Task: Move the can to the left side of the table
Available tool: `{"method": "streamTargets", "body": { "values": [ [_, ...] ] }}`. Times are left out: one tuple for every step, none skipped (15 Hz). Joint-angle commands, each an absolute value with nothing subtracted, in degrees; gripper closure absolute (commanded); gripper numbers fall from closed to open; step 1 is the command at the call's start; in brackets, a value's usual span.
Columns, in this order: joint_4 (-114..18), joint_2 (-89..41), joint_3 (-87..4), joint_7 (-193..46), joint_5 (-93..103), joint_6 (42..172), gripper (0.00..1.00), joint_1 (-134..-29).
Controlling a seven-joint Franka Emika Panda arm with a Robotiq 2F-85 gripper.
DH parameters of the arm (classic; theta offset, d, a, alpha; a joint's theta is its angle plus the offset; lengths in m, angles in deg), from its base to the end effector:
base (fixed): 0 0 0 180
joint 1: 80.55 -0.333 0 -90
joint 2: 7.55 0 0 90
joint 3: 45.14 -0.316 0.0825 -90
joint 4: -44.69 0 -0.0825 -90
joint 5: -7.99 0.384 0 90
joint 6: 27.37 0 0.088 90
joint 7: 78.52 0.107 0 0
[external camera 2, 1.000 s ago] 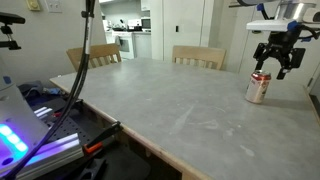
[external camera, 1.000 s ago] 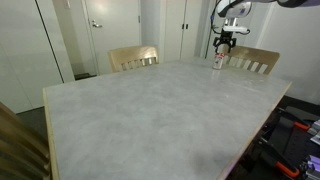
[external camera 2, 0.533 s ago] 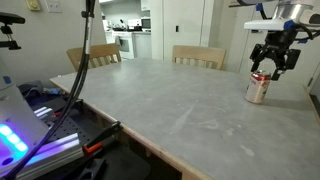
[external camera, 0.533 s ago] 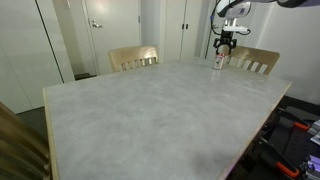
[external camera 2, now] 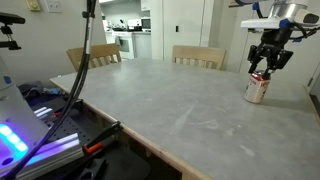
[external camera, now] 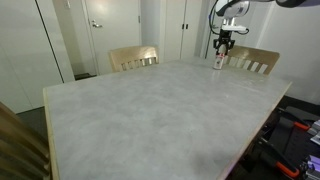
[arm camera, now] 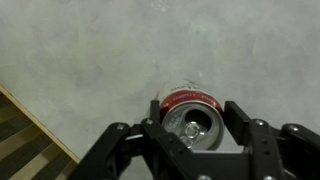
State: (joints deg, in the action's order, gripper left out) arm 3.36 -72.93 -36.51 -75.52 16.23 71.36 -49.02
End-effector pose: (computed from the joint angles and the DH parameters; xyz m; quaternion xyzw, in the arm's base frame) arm 0.6434 -0.4517 0.2434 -0.9362 0.3451 0.0629 0.0201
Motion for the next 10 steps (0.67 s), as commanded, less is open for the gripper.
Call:
{"method": "streamTargets", "body": {
  "values": [
    [4.8,-73.4,-36.9,-76.8,16.0,69.9,0.6,-49.4],
    [4.8,-73.3,-36.9,-77.1,16.0,69.9,0.6,-49.5],
    [4.7,-73.1,-36.9,-77.6,15.8,70.0,0.6,-49.8],
    [4.5,-72.8,-36.9,-78.1,15.7,70.0,0.6,-50.2],
    [4.3,-72.6,-36.8,-78.7,15.5,70.1,0.6,-50.7],
    [4.1,-72.3,-36.8,-79.4,15.3,70.1,0.6,-51.2],
    [3.9,-72.1,-36.8,-80.2,15.1,70.3,0.6,-51.7],
    [3.6,-71.7,-36.7,-81.1,14.9,70.4,0.6,-52.3],
    [3.2,-71.2,-36.7,-82.1,14.5,70.6,0.6,-52.9],
    [2.9,-70.8,-36.7,-83.1,14.2,70.6,0.6,-53.5]
  ]
}}
